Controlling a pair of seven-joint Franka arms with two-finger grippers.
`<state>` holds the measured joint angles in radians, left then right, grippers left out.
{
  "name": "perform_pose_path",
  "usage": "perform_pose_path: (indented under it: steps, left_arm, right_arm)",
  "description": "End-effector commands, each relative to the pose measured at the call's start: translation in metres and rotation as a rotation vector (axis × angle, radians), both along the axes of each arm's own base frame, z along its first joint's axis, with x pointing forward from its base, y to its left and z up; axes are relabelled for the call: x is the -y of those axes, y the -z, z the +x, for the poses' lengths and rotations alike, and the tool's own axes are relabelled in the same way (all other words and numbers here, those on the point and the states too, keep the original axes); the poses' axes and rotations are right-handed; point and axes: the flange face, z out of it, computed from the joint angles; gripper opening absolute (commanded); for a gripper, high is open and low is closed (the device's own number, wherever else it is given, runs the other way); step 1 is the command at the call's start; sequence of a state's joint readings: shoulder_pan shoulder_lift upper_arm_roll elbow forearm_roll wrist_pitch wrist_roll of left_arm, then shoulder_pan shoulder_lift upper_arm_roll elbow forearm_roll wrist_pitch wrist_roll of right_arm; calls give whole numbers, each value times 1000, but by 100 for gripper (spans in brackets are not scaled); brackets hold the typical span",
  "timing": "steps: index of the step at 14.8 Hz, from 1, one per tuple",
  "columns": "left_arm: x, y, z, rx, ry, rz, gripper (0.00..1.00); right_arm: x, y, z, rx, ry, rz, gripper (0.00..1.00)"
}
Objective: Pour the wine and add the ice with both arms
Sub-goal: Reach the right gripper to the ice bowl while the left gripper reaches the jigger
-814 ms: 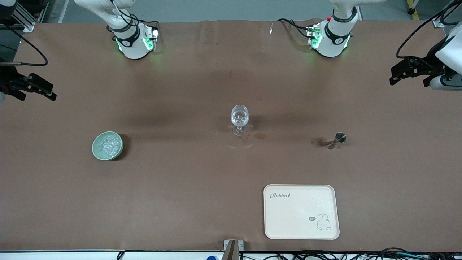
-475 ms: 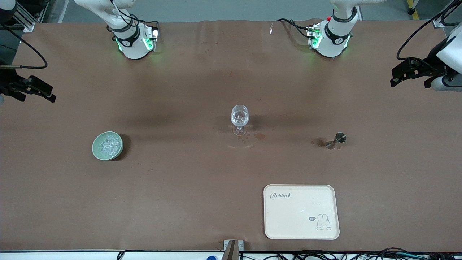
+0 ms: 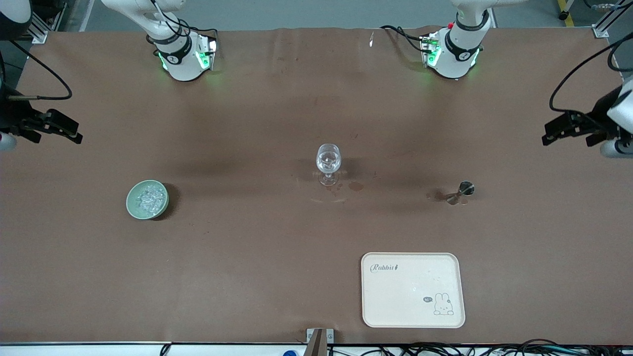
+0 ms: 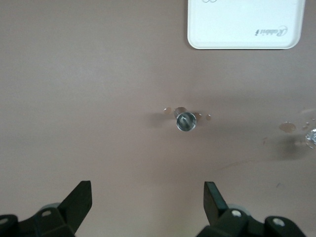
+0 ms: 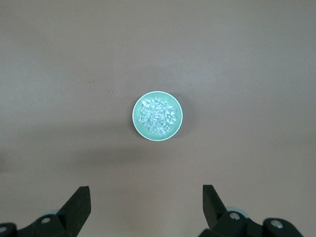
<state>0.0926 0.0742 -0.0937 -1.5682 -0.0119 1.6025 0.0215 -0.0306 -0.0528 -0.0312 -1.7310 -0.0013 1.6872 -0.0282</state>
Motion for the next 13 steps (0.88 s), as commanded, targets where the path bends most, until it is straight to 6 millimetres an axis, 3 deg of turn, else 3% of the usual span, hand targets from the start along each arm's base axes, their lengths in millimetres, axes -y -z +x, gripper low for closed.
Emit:
perform_pose_path:
  steps: [1,7,11,13]
  left_arm:
    - [-37,34,18,-53,-72,-41,100]
    - [-68,158,52,-244,-336,-193,100]
    - [-103,248,60,-391,-577,-367,100]
    - [-118,300,57,-473,-655,-463,100]
  right_arm:
    - [1,25,2,13,14,-19,100]
    - [1,116,20,9,15,-17,97]
    - [5,200,42,-45,19,-17,93]
    - [6,239,40,-45,21,-17,92]
